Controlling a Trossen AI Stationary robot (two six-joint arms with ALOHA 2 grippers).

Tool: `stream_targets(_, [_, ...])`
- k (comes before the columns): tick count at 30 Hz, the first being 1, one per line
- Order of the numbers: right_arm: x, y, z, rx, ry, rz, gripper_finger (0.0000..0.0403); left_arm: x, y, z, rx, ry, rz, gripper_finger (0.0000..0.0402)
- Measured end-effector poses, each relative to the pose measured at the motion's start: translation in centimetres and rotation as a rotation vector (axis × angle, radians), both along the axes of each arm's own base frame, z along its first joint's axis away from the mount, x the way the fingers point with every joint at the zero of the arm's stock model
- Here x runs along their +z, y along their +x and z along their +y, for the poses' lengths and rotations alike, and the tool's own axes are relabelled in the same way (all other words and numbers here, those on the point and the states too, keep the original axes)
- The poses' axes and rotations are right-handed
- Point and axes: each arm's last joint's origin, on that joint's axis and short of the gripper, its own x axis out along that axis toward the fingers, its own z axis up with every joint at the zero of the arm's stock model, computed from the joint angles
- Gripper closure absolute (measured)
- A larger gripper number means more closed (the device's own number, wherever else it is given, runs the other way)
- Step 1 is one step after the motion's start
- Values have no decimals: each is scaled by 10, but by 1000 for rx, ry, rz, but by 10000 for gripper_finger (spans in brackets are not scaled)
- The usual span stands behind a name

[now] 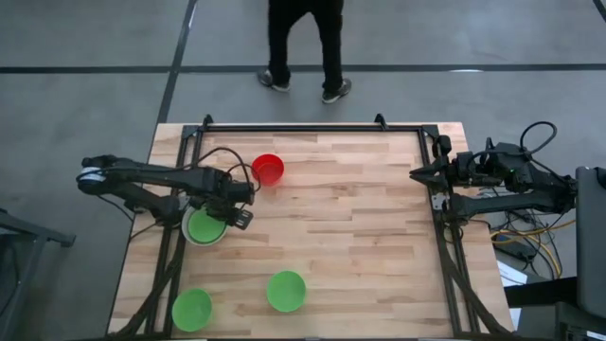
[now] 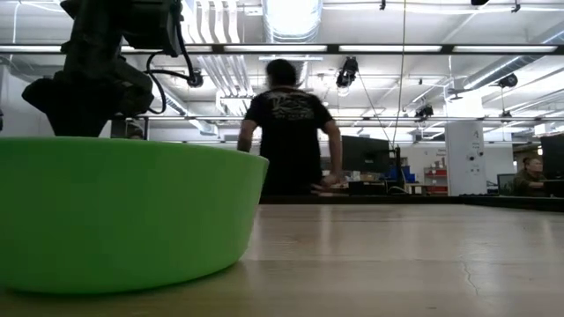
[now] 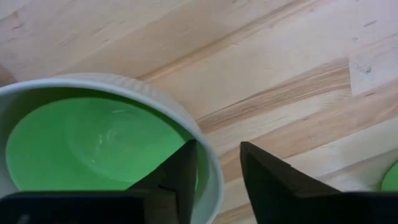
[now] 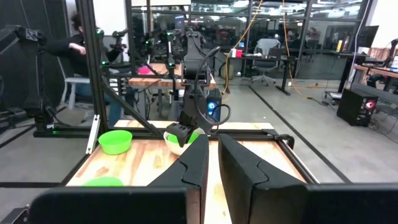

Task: Nest bowls inside each other
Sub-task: Move the stacked bowls toward the center of the table

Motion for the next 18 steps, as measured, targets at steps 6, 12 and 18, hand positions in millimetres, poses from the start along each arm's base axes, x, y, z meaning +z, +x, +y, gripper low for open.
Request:
stream_targets(6, [0,0,0,0,0,0,369,0,0,0,5,1,3,334])
stream_targets(12, [0,0,0,0,0,0,369,0,0,0,6,-2,3,367])
stream_targets(18, [0,0,0,0,0,0,369,-1,0,0,6,-2,4,371])
